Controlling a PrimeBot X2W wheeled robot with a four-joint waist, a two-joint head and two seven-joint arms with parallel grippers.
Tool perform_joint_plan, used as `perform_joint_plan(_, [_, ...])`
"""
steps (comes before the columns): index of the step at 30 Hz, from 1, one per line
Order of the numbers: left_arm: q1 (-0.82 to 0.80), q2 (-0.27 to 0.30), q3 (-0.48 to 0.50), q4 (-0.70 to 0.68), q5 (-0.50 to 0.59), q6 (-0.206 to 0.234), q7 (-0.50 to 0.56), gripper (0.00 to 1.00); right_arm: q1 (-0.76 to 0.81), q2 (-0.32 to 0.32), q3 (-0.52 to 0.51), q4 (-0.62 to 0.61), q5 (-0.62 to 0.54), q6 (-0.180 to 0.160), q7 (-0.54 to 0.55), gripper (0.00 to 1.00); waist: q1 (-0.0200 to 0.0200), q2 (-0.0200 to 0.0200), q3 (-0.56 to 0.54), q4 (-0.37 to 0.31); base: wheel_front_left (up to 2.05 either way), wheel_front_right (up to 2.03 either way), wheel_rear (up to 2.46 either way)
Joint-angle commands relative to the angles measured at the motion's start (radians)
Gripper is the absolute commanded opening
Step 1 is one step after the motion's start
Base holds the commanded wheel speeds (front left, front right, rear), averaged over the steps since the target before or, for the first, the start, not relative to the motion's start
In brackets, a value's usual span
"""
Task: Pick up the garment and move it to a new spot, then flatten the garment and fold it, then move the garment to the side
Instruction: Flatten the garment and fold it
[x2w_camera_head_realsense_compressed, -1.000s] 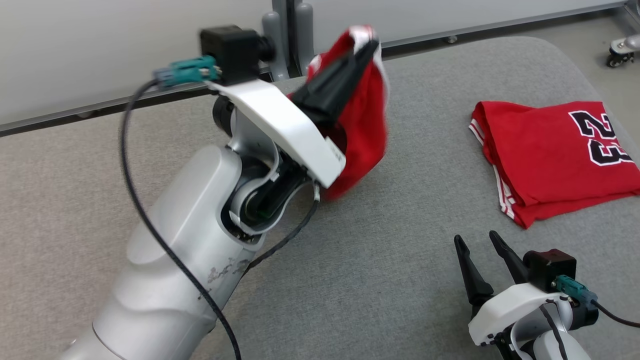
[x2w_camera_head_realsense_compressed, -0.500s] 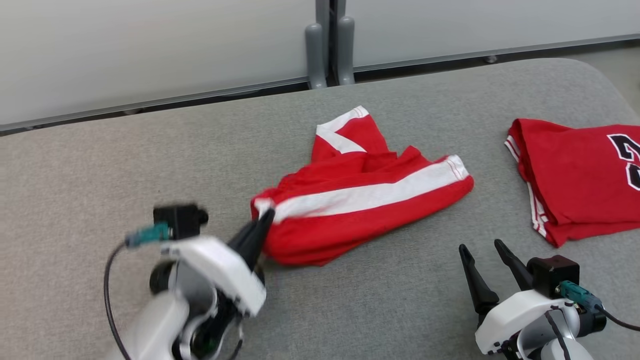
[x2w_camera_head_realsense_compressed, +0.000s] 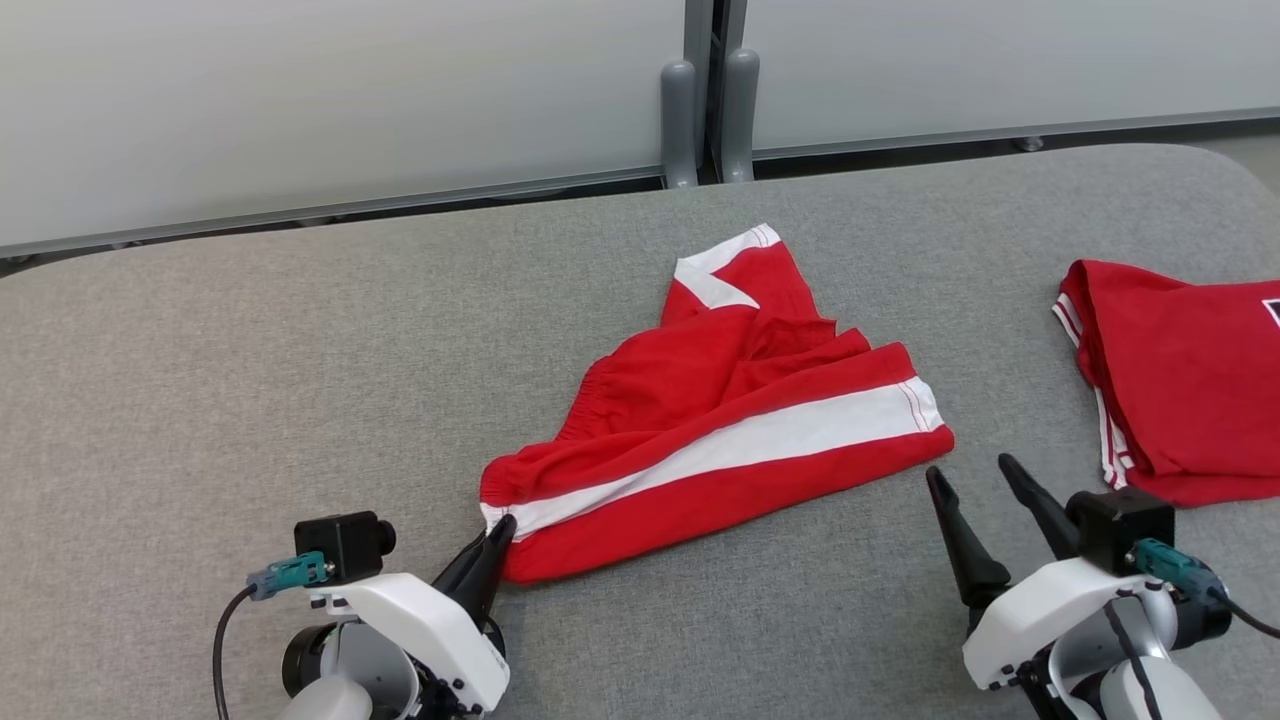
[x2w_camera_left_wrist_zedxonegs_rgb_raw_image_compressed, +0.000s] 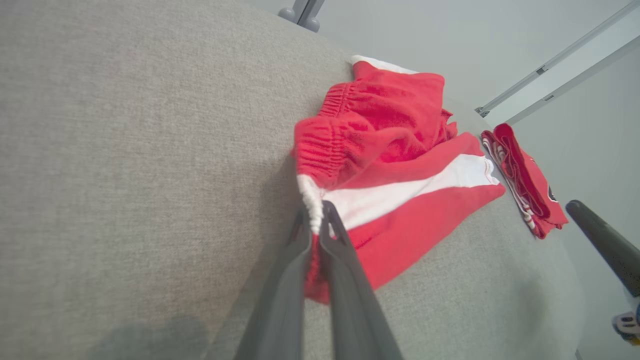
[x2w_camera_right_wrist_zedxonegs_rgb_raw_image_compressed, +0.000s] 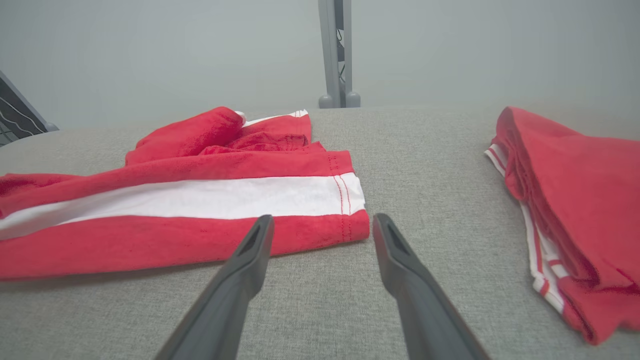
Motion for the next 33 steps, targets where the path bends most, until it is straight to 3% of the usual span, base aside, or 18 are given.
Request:
perform_joint_plan(1, [-0.004, 0.010, -0.001, 0.008, 0.000, -0.008, 0.005, 1.00, -0.008, -0.013, -0.006, -0.021, 0.000, 0.000, 0.010, 1.00, 0.0000, 0.0000, -0.007, 0.006, 0.00, 0.00, 0.00])
perform_joint_plan(13, [-0.035, 0.154, -0.022, -0.084, -0.013, -0.053, 0.161, 1.00, 0.022, -0.013, -0.021, -0.094, -0.010, 0.000, 0.052, 1.00, 0.0000, 0.0000, -0.007, 0.015, 0.00, 0.00, 0.00])
perform_joint_plan(21, [-0.089, 0.187, -0.018, -0.123, -0.069, -0.056, 0.290, 1.00, 0.015, -0.011, -0.010, -0.113, -0.008, 0.000, 0.056, 1.00, 0.0000, 0.0000, 0.005, -0.006, 0.00, 0.00, 0.00])
perform_joint_plan(24, [-0.093, 0.193, -0.019, -0.132, -0.087, -0.040, 0.328, 0.77, 0.012, -0.010, -0.011, -0.113, -0.010, 0.000, 0.054, 1.00, 0.0000, 0.0000, 0.009, -0.015, 0.00, 0.00, 0.00])
perform_joint_plan(25, [-0.089, 0.196, -0.021, -0.136, -0.096, -0.034, 0.345, 0.74, 0.011, -0.008, -0.010, -0.113, -0.010, 0.000, 0.052, 1.00, 0.0000, 0.0000, 0.011, -0.018, 0.00, 0.00, 0.00])
perform_joint_plan(28, [-0.081, 0.208, -0.020, -0.156, -0.108, -0.025, 0.373, 0.73, 0.010, -0.006, -0.011, -0.114, -0.011, 0.000, 0.047, 1.00, 0.0000, 0.0000, 0.016, -0.024, 0.00, 0.00, 0.00])
perform_joint_plan(33, [-0.070, 0.215, -0.012, -0.183, -0.122, -0.010, 0.384, 0.59, 0.008, -0.004, -0.013, -0.109, -0.012, 0.000, 0.037, 1.00, 0.0000, 0.0000, 0.024, -0.025, 0.00, 0.00, 0.00])
